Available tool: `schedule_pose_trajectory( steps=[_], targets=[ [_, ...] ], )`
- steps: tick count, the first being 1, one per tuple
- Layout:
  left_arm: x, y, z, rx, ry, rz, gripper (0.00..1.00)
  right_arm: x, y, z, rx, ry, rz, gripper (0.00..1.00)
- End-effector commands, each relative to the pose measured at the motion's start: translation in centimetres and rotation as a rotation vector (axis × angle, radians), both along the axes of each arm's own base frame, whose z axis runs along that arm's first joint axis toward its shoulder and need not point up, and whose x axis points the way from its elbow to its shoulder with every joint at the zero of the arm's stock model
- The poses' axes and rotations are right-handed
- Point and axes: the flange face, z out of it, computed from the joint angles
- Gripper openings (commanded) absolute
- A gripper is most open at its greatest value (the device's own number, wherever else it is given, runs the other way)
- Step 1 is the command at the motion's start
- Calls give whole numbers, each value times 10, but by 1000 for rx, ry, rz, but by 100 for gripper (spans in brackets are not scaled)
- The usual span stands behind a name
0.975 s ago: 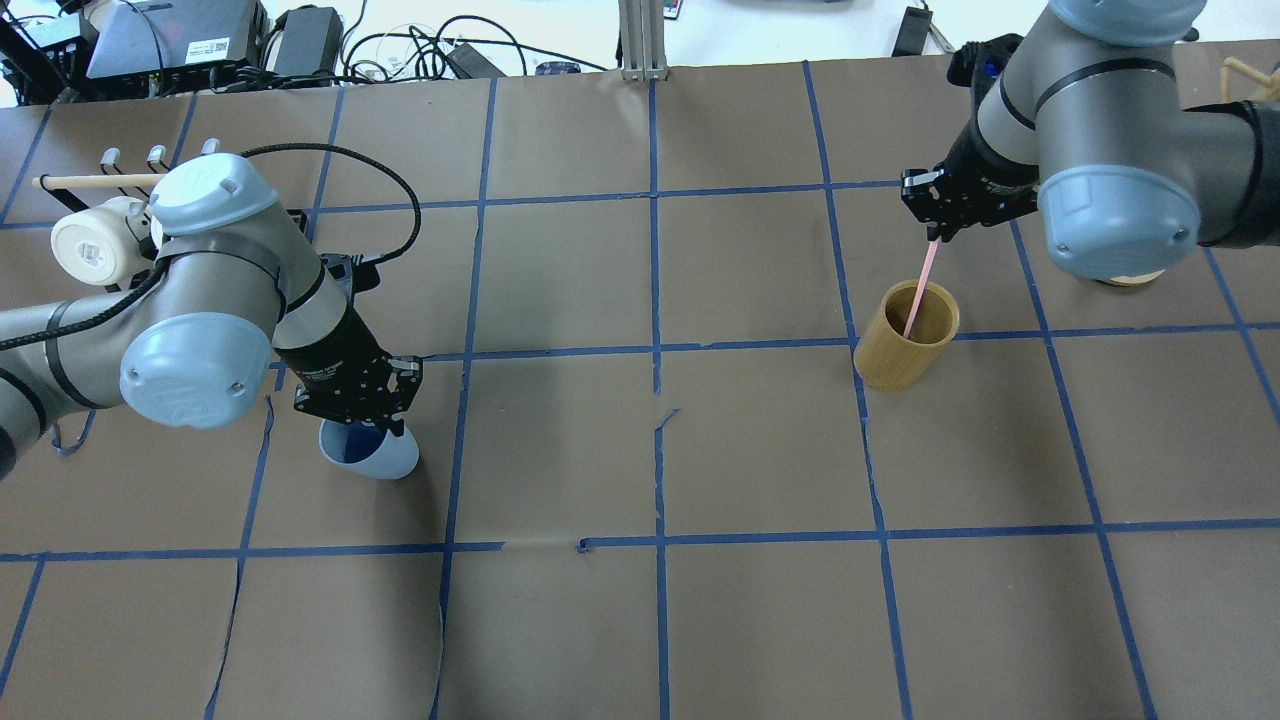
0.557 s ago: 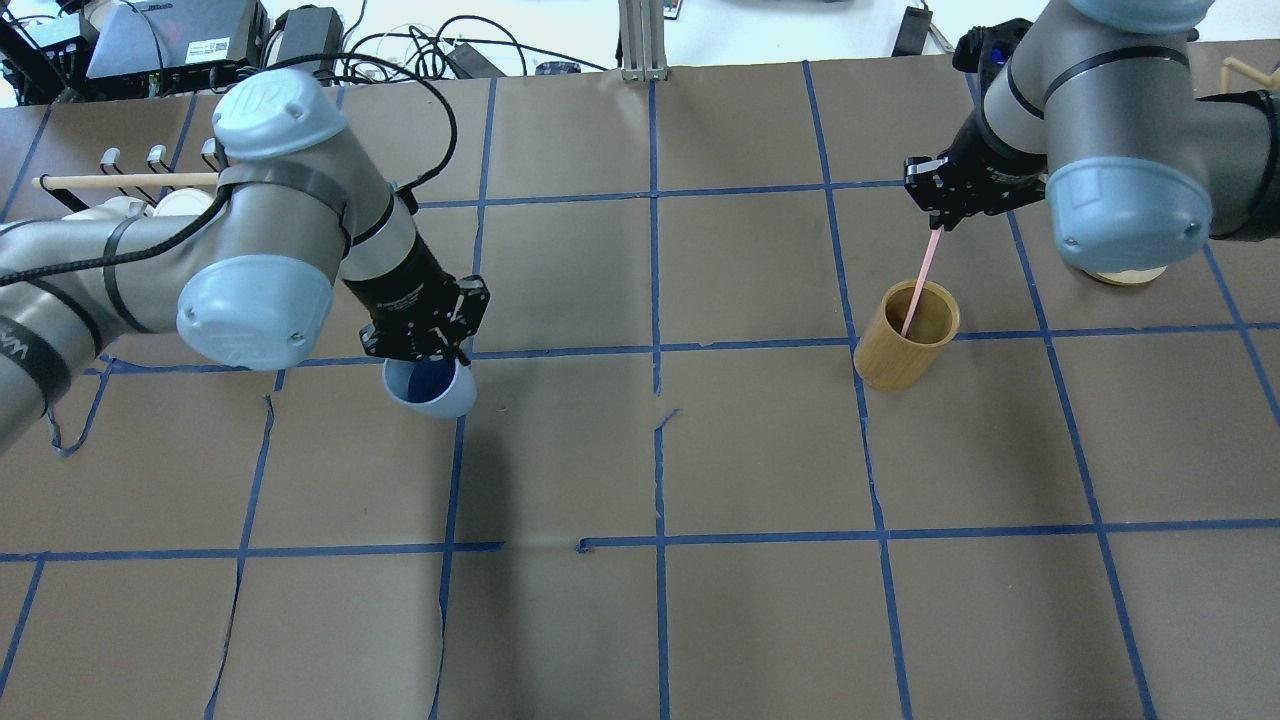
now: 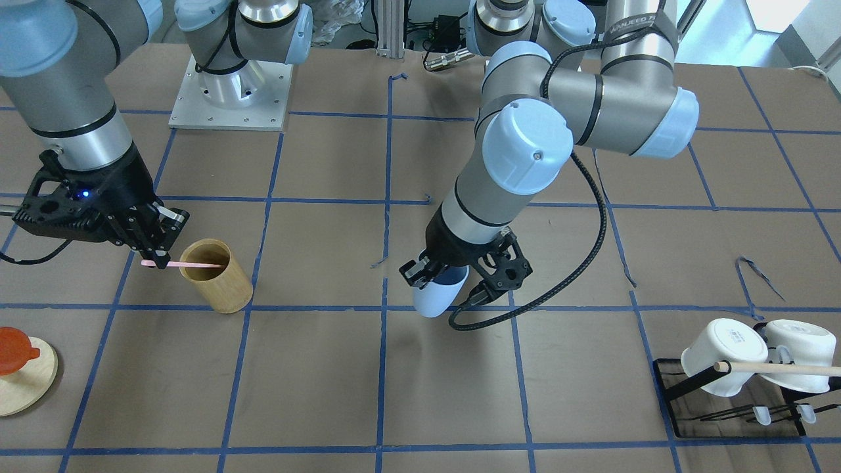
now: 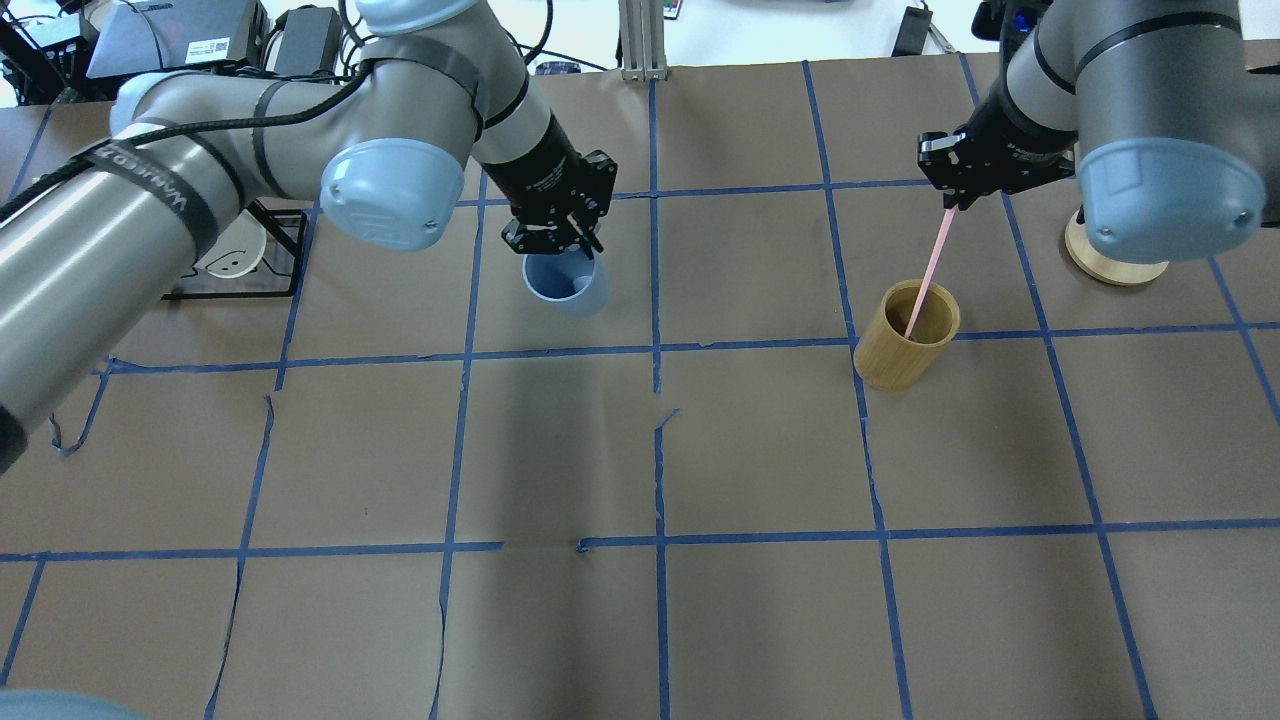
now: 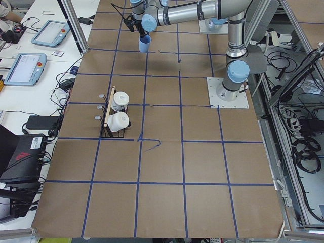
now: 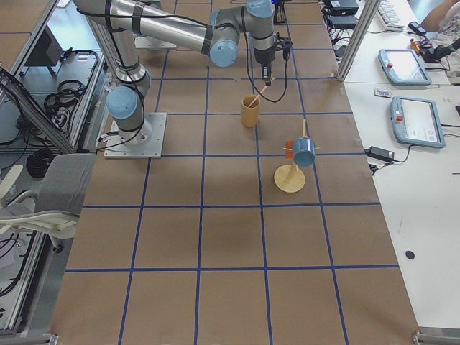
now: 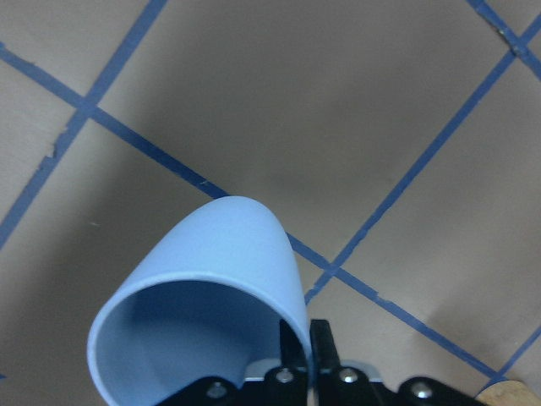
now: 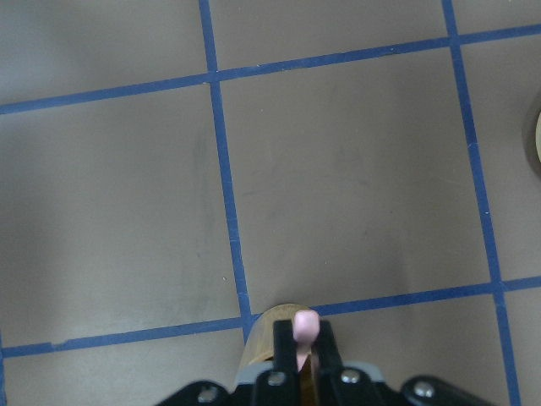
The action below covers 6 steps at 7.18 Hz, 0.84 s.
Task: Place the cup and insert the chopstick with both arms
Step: 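Move the light blue cup farther from the robot with the left gripper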
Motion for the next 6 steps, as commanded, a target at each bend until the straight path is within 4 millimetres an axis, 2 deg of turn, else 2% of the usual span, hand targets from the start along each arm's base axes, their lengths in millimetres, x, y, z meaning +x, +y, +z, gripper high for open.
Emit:
schedule_pose_trajectory(
  steps=[1, 3, 5, 6],
  targets=[
    [-50, -9, -26, -2, 16, 8, 0, 1, 7, 26, -20, 4, 0, 13],
    [-58, -15, -51, 4, 16, 6, 0, 0, 6, 77, -68, 15, -2, 13],
    [-58, -16, -65, 24, 9, 6, 0, 3, 8, 115, -130, 10, 5, 12],
    [-59, -17, -71, 32, 5, 3, 13, 11, 11, 119, -140, 9, 17, 12]
  ],
)
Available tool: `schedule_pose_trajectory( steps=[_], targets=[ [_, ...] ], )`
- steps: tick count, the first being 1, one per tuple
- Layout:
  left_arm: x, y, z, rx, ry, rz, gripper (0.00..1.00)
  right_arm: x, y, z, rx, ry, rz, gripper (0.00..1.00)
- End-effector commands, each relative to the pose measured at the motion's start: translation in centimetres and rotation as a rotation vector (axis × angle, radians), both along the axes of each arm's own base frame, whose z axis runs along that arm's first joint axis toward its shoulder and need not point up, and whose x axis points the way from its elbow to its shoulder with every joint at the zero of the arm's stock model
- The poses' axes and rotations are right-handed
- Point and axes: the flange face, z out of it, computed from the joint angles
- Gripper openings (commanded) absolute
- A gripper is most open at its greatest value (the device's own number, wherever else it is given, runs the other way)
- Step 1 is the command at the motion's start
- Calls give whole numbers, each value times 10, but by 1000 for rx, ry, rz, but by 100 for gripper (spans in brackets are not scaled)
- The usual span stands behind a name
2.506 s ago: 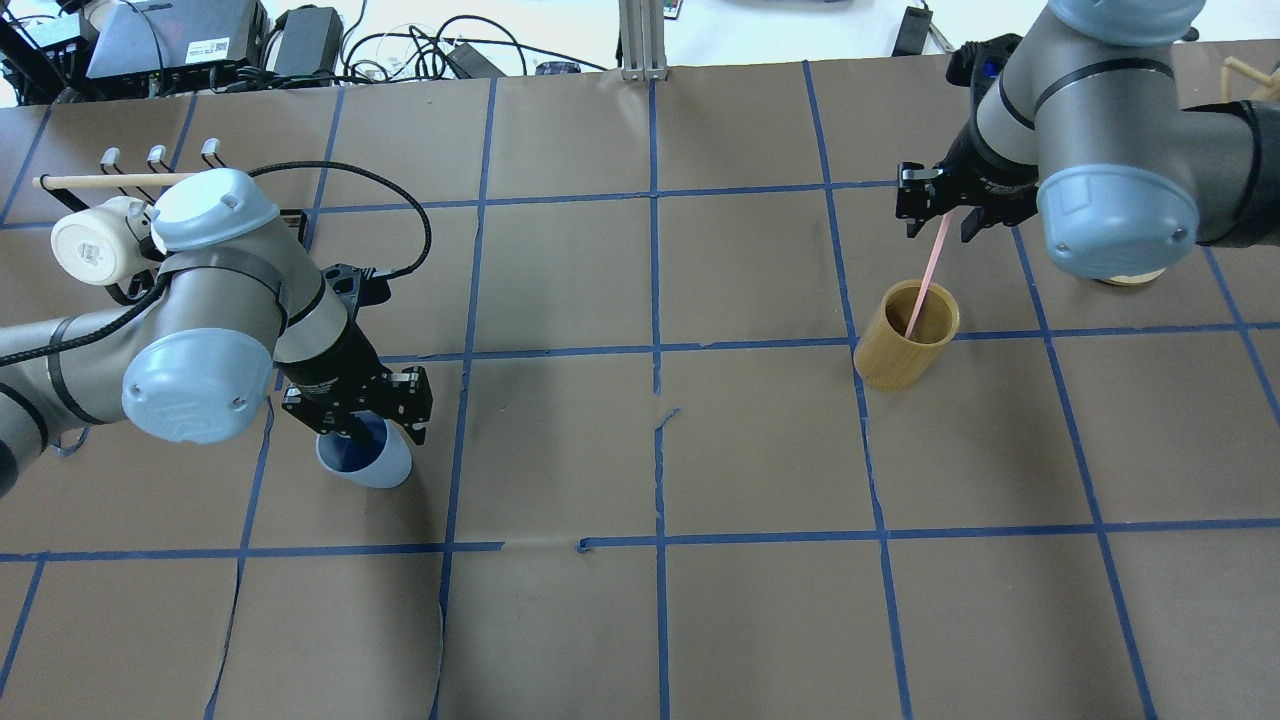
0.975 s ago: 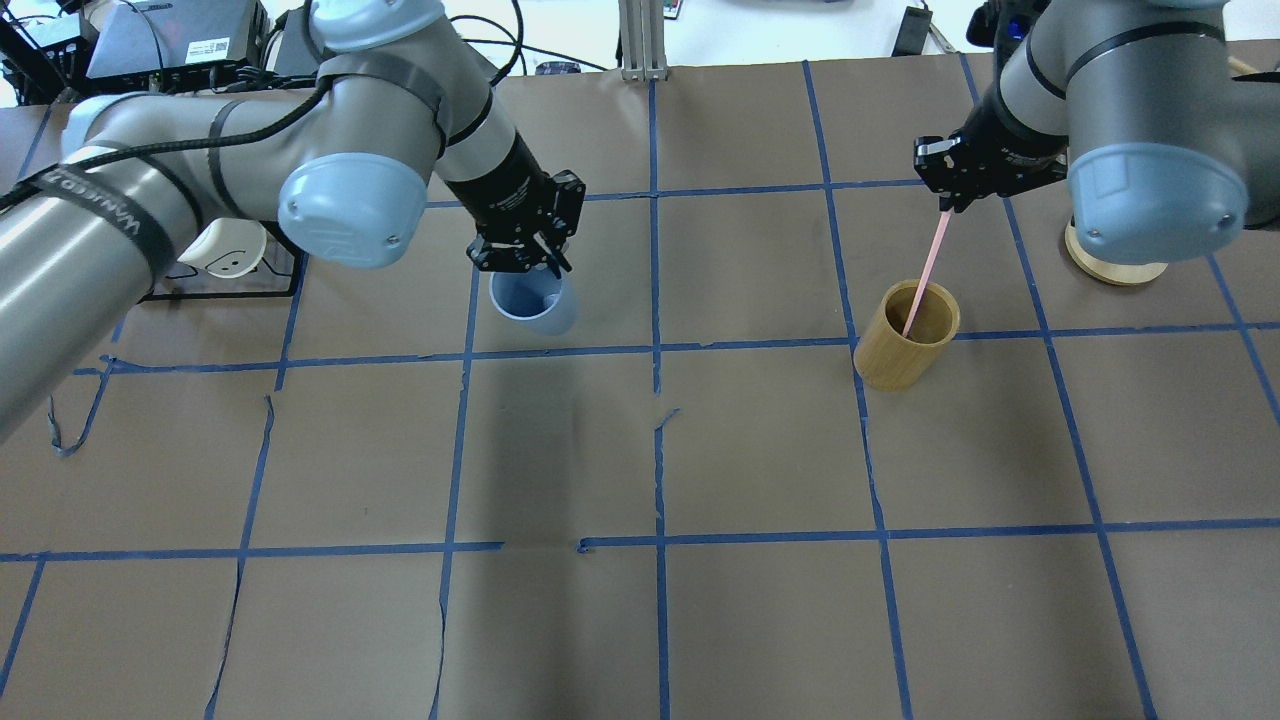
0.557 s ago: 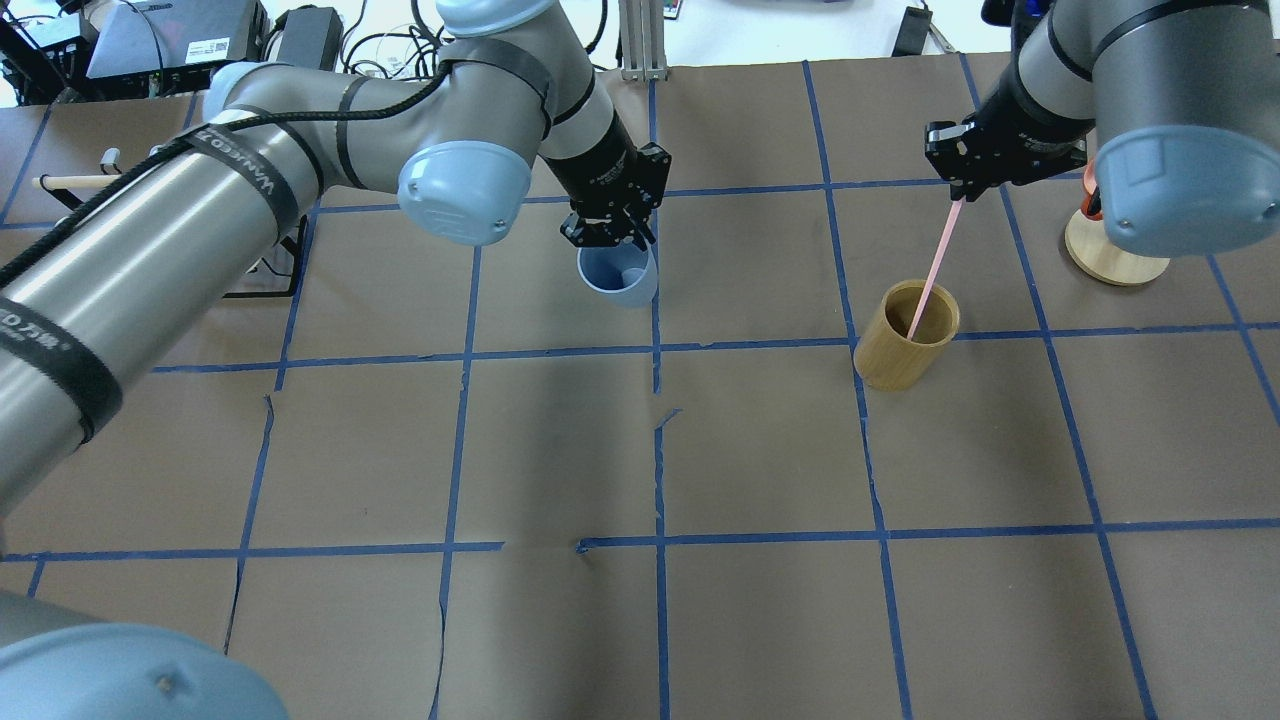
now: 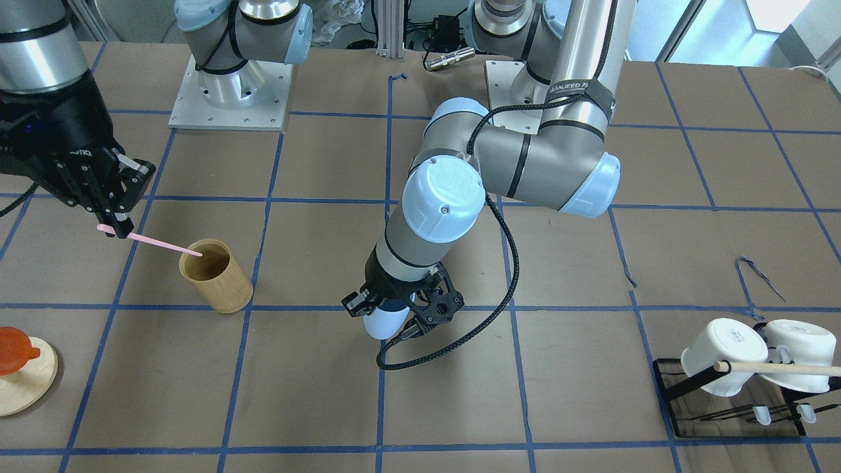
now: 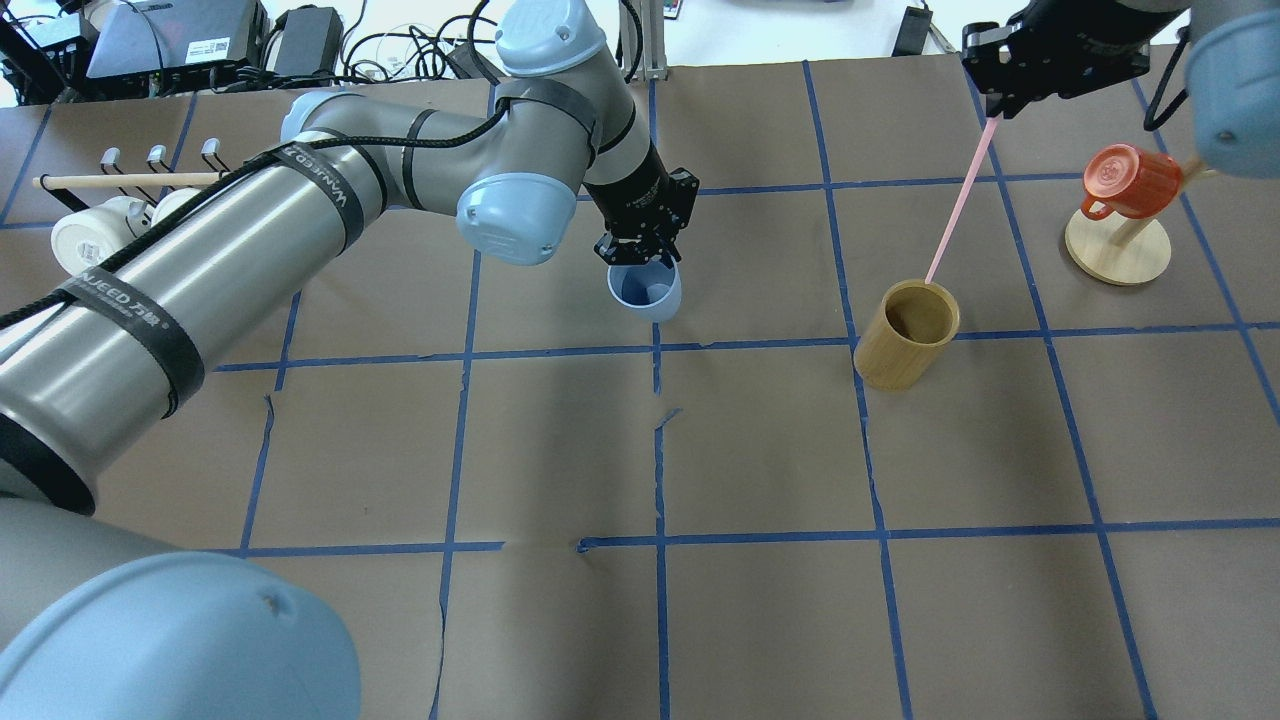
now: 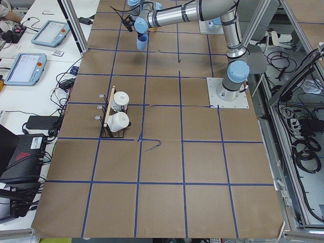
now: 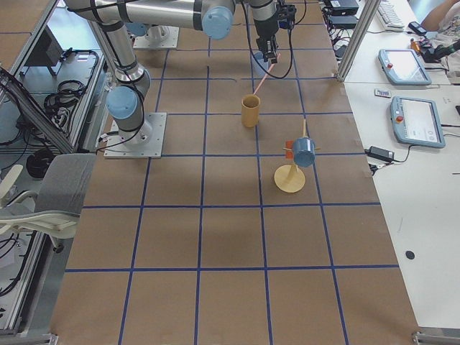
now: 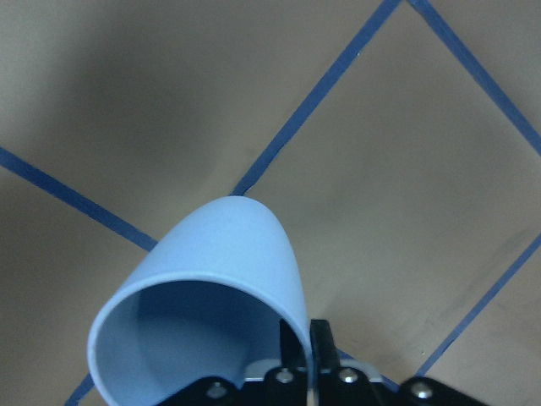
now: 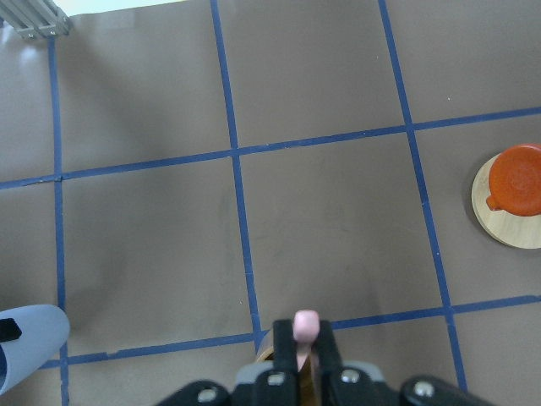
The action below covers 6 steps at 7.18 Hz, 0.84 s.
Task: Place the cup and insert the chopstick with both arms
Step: 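Move the light blue cup farther from the robot with the left gripper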
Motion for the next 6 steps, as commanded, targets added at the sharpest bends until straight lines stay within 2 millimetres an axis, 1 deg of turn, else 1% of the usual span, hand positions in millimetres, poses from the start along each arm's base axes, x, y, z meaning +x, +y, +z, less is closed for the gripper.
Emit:
schedule_pose_trajectory(
  steps=[1, 2, 3, 4, 5, 6],
  targets=[
    [-2, 0, -10, 12, -5, -10, 43, 29, 7, 11, -33, -2, 43, 12],
    [-2, 0, -10, 10, -5, -14, 50, 51, 4, 11, -78, 2, 75, 12],
    [-1, -1, -8, 2, -11, -21, 89, 69, 6, 8, -108, 1, 101, 12],
    [4, -1, 8, -42, -43, -25, 100, 86, 11, 5, -120, -18, 90, 12],
    [14, -5, 28, -83, -51, -28, 100, 99, 15, 4, -135, -23, 98, 12],
    [39, -13, 53, -131, -46, -46, 100, 104, 16, 0, -143, -33, 94, 12]
  ],
)
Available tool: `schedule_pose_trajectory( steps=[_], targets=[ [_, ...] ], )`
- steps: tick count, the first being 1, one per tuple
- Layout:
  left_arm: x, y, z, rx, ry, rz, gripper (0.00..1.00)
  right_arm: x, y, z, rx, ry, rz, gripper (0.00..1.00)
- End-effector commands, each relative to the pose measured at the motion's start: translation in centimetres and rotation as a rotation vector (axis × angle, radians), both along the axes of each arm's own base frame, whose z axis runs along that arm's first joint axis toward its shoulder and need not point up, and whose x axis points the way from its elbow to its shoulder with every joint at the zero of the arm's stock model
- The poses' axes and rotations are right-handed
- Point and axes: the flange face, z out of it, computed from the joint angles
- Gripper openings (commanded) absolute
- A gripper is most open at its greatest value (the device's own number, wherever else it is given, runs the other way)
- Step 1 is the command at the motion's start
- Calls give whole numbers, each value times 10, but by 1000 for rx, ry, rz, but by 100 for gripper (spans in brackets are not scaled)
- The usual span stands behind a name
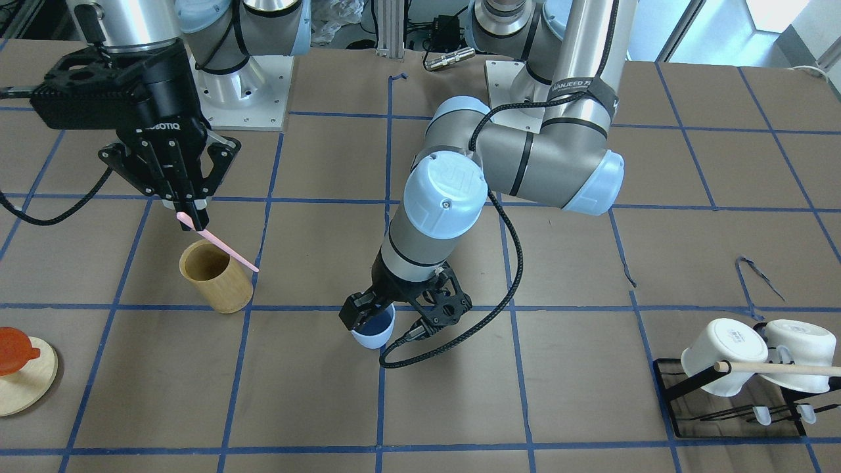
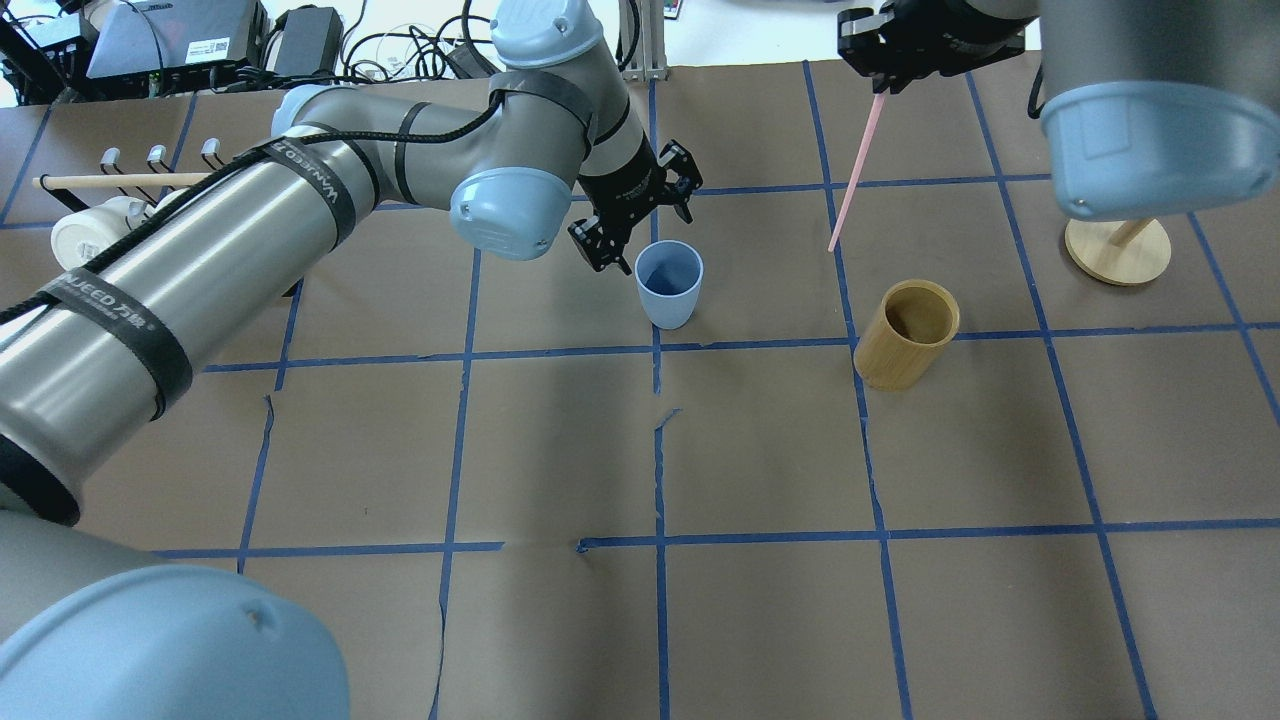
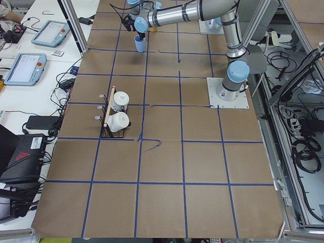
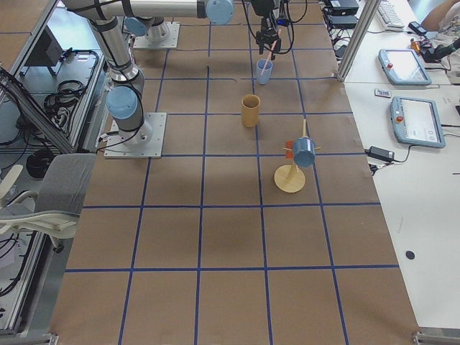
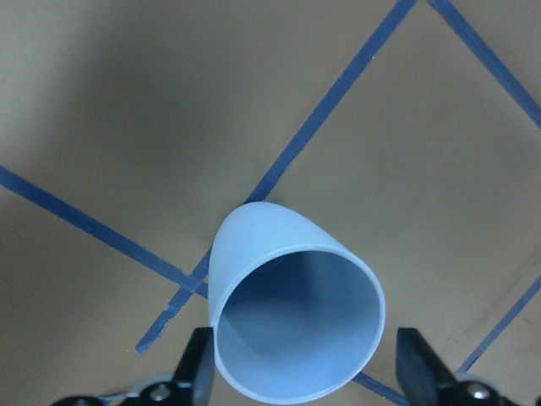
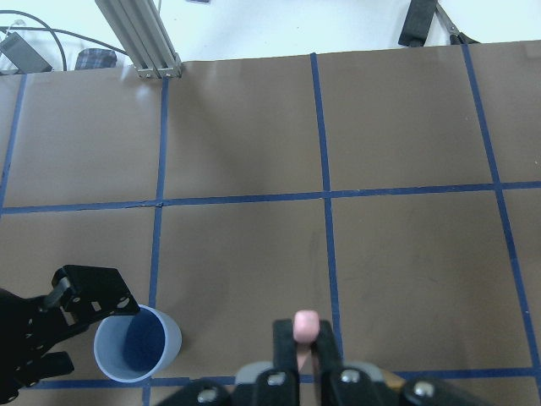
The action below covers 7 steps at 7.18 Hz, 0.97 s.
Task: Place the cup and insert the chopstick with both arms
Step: 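Release and withdraw the left gripper while the right brings the chopstick over the cup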
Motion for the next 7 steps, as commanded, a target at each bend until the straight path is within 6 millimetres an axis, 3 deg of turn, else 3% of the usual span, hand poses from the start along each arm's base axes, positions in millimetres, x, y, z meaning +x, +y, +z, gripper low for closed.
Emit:
schedule_pose_trajectory(
  steps=[1, 3, 4, 5, 6, 7],
  targets=[
    [52, -6, 56, -90, -7, -47, 100, 21, 5, -5, -32, -30, -4, 12],
    [130, 19, 122, -50, -41, -177, 100, 65, 5, -19, -104, -65, 36, 12],
    [151, 53, 161, -32, -67, -310, 100, 89, 7, -29, -105, -93, 30, 12],
    [162, 93, 193, -8, -153, -410, 100, 103, 4, -43, -105, -63, 31, 12],
    [168, 121, 214, 7, -166, -417, 100, 114, 4, -56, -93, -65, 24, 12],
    [171, 129, 228, -25, -165, -427, 100, 122, 4, -67, -97, -83, 9, 13]
  ],
)
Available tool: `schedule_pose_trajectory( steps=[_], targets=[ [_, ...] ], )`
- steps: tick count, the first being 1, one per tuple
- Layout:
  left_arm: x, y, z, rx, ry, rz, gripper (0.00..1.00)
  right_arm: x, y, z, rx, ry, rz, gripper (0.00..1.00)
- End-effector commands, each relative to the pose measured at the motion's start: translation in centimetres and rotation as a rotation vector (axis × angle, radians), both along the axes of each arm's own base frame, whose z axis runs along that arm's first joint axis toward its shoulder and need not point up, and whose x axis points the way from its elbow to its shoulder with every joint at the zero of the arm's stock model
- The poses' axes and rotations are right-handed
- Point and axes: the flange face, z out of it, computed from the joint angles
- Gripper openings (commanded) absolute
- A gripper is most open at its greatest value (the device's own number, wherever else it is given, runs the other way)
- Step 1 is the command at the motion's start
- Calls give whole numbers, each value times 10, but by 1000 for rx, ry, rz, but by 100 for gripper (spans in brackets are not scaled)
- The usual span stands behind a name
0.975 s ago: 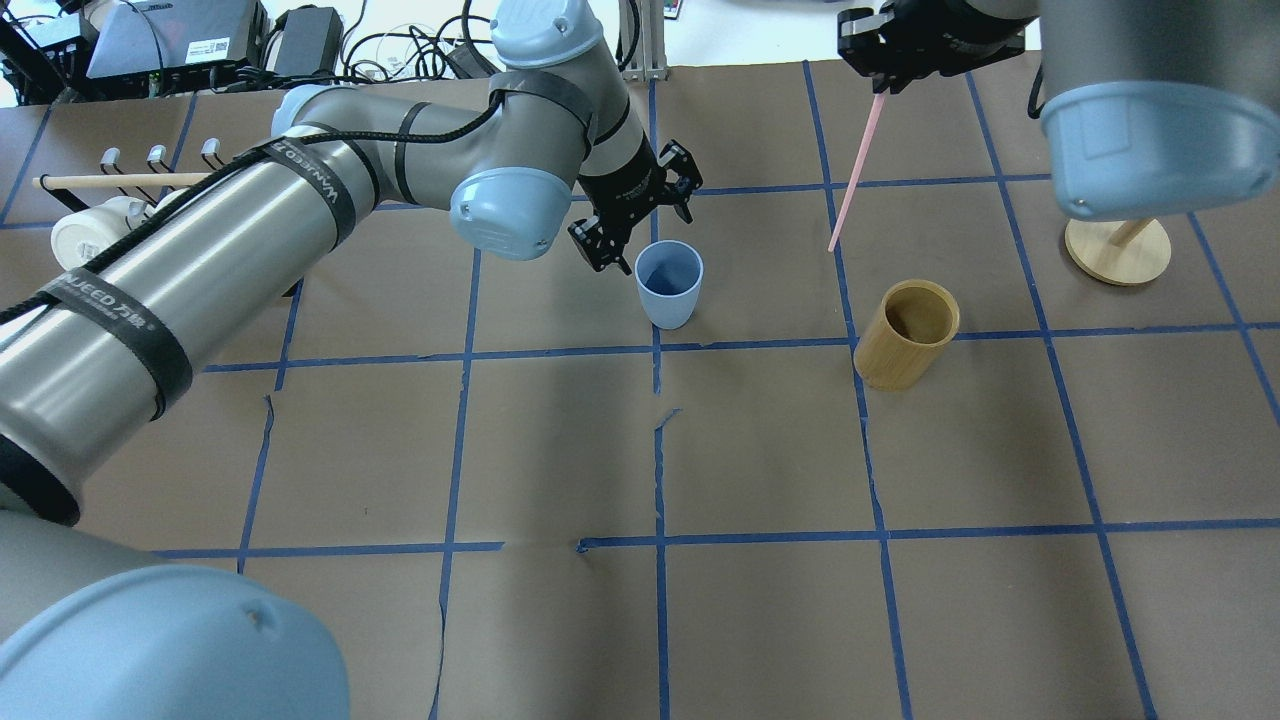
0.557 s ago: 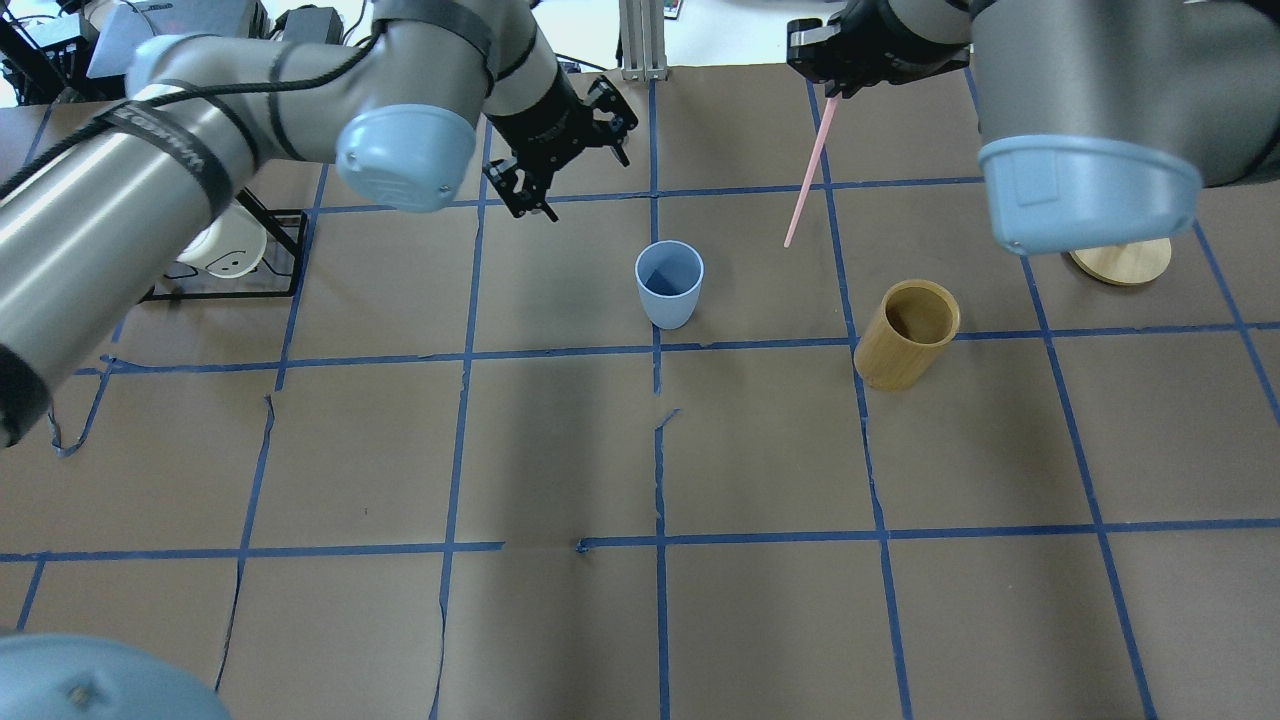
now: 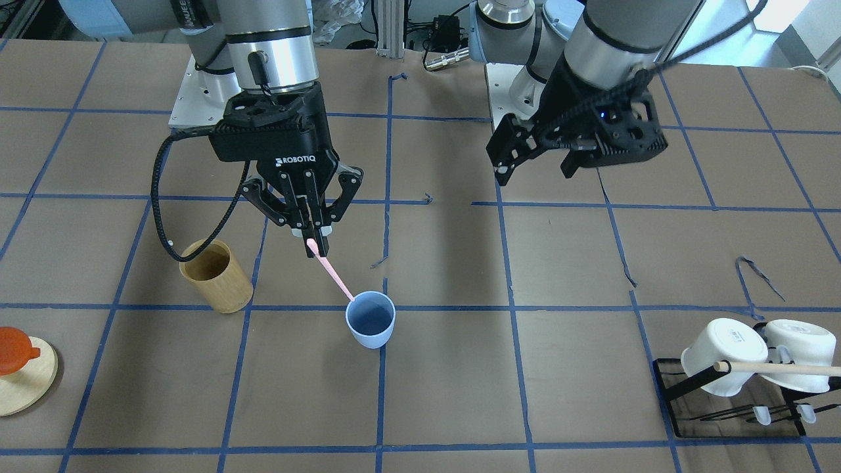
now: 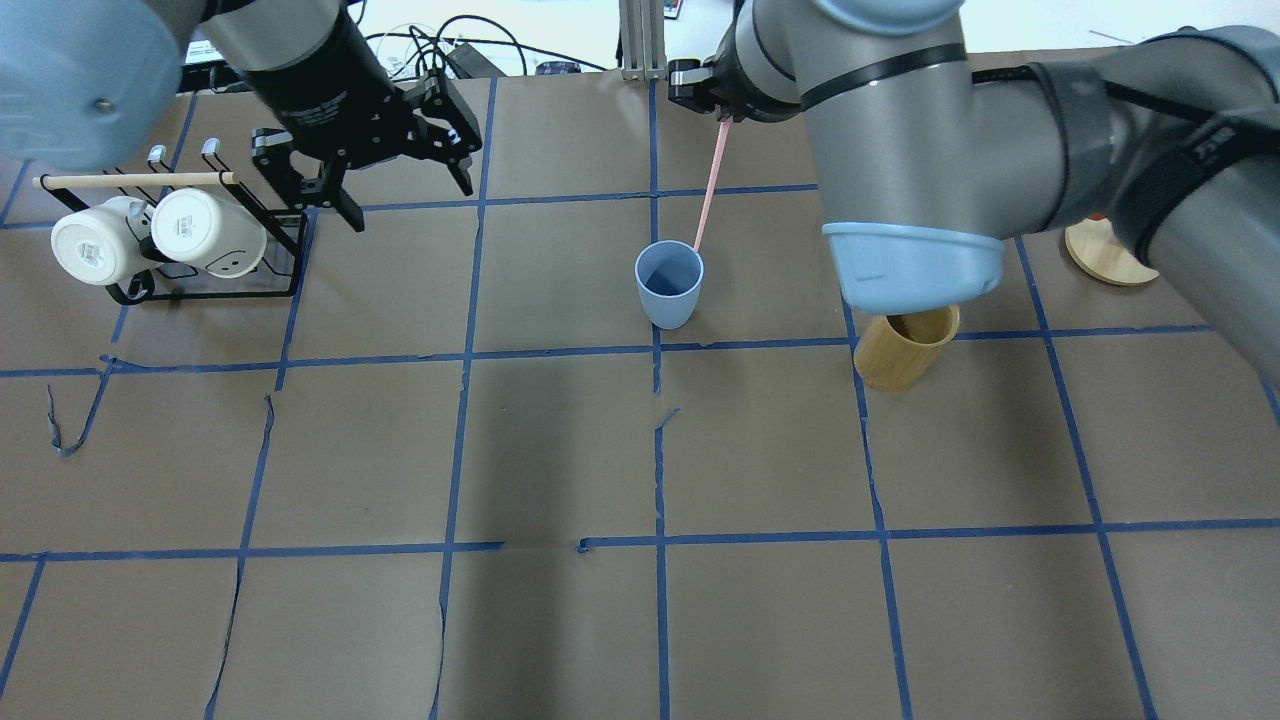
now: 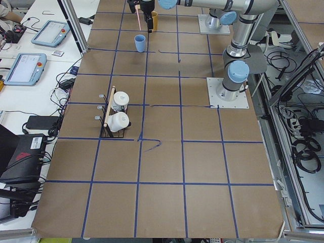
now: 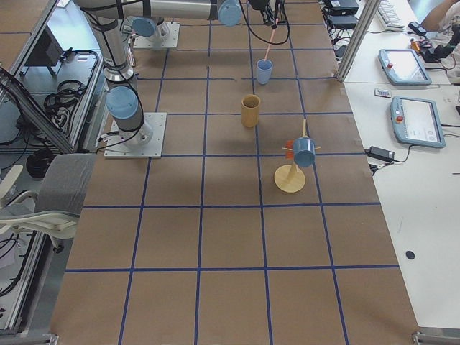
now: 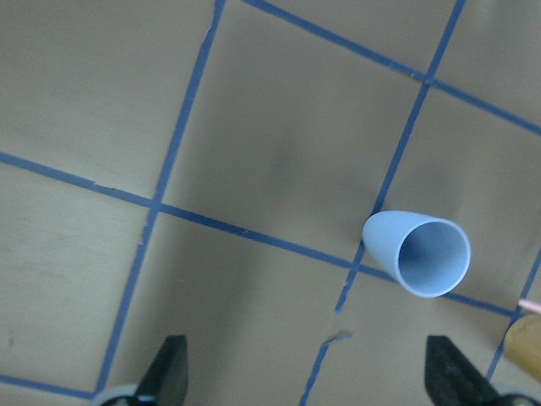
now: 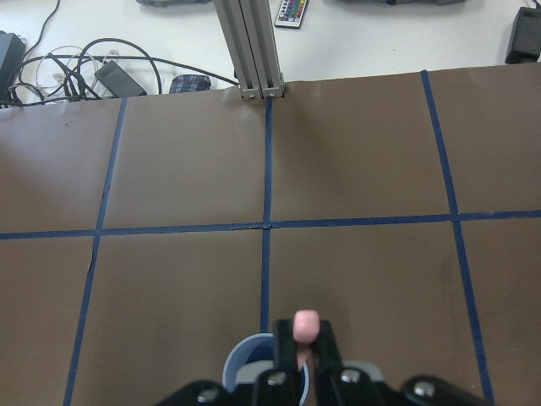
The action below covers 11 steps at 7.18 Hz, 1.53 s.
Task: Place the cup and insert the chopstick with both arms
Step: 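Lower the pink chopstick into the light blue cup and release it with the right gripper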
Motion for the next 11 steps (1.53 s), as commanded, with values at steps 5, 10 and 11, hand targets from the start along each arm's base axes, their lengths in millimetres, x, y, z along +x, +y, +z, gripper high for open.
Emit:
schedule_pose_trajectory(
  steps=[5, 10, 11],
  targets=[
    [56, 22, 17, 21, -16, -183, 100, 19, -5, -51, 27, -9, -11, 68],
    [73, 21, 17, 14, -20, -140, 100, -2, 4, -7, 168, 46, -36, 100],
    [89, 19, 17, 17, -16, -112, 100, -20, 7, 2, 278, 105, -70, 100]
  ],
)
